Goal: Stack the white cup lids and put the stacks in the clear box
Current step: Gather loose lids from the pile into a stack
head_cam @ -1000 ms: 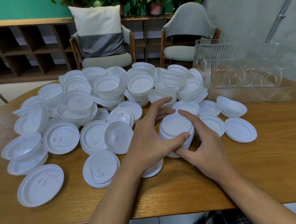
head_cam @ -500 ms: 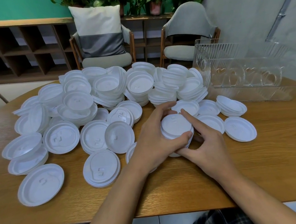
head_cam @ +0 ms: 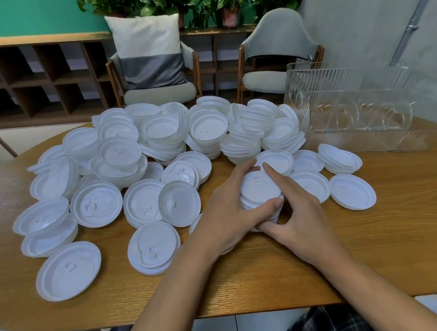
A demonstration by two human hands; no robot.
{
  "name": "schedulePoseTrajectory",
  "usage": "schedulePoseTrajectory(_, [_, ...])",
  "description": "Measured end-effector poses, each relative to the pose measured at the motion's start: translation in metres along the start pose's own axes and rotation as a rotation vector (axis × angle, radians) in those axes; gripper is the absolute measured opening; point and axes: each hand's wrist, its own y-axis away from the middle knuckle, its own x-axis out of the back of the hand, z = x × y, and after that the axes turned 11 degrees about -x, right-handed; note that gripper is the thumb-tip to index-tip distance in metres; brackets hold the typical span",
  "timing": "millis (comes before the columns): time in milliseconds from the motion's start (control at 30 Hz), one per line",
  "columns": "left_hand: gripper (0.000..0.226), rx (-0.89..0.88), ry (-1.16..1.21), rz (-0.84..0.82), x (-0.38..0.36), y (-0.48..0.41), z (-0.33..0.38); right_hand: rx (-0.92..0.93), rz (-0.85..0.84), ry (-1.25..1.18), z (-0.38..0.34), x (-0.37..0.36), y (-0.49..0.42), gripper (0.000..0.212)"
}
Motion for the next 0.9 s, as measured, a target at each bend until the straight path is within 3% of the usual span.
schedulePoseTrajectory(267, [0.083, -0.029, -0.092, -0.035, 0.01, 0.008, 0.018, -0.037, 0.007, -0.021, -0.003, 0.0, 0.0, 0.099])
schedulePoseTrajectory(500, [0.049, -0.101, -0.346, 0.098, 0.038, 0.048, 0.021, -0.056, 0.009, -0.002, -0.007, 0.001, 0.002, 0.098])
schedulePoseTrajectory(733, [0.033, -0.151, -0.616, -0.195, 0.049, 0.074, 0.01, -0.077, 0.0, 0.017, -0.007, 0.003, 0.002, 0.098])
schedulePoseTrajectory(800, [0.021, -0.208, -0.624, -0.195, 0.047, 0.076, 0.006, -0.079, -0.002, 0.024, -0.008, 0.003, 0.003, 0.098])
schedulePoseTrajectory(900, [0.026, -0.226, -0.637, -0.124, 0.047, 0.074, 0.005, -0.081, -0.004, 0.025, -0.008, 0.004, 0.004, 0.098])
